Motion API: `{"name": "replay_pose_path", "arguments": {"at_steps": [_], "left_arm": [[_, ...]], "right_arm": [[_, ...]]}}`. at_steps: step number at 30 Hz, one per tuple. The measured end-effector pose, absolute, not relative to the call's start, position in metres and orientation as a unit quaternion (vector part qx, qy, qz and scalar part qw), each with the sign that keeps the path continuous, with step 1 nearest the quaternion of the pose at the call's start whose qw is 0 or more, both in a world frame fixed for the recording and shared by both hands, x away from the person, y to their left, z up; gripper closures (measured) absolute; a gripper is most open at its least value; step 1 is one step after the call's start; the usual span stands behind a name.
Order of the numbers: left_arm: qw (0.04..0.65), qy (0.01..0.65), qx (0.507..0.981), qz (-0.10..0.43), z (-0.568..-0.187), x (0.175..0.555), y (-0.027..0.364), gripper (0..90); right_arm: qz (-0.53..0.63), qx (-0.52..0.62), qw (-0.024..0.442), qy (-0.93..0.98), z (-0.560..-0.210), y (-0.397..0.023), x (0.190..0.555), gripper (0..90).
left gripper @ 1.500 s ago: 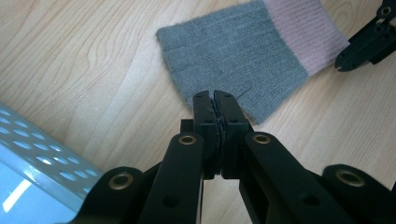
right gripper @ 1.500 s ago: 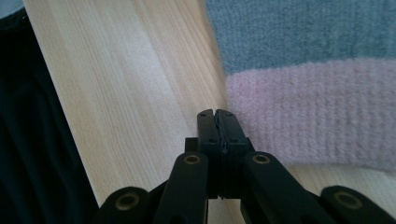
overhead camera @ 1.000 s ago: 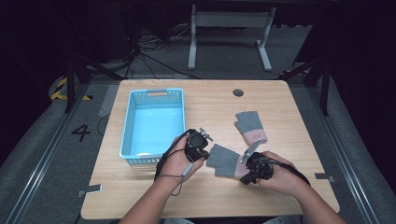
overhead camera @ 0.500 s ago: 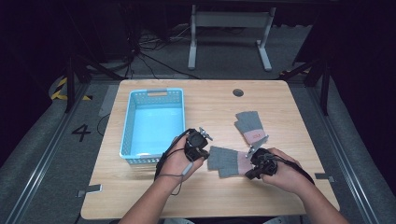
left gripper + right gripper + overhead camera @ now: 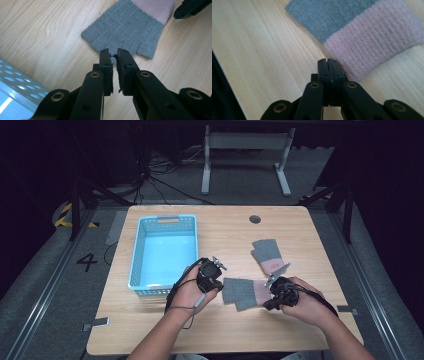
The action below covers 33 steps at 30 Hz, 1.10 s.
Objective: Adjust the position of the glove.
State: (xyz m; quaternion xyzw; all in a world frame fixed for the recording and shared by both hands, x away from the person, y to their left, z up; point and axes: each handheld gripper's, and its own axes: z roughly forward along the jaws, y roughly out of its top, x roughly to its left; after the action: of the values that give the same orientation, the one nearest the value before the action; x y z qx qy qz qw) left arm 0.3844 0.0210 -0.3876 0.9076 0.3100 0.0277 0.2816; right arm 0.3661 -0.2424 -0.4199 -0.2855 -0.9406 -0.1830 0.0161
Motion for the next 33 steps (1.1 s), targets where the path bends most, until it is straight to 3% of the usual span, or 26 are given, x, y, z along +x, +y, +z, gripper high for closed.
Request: {"name": "replay_pose_path", "arguments": {"at_steps": [16, 33], "left_arm": [[0.287, 0.308, 0.907, 0.025, -0.386, 0.386, 0.019, 80.2], [0.3, 0.32, 0.898, 0.027, -0.378, 0.383, 0.032, 78.8]], "right_arm": [[-0.282, -0.369, -0.055, -0.884, -0.388, -0.281, 0.372, 90.0], [-0.308, -0.416, -0.087, -0.851, -0.364, -0.292, 0.4, 83.4]]}}
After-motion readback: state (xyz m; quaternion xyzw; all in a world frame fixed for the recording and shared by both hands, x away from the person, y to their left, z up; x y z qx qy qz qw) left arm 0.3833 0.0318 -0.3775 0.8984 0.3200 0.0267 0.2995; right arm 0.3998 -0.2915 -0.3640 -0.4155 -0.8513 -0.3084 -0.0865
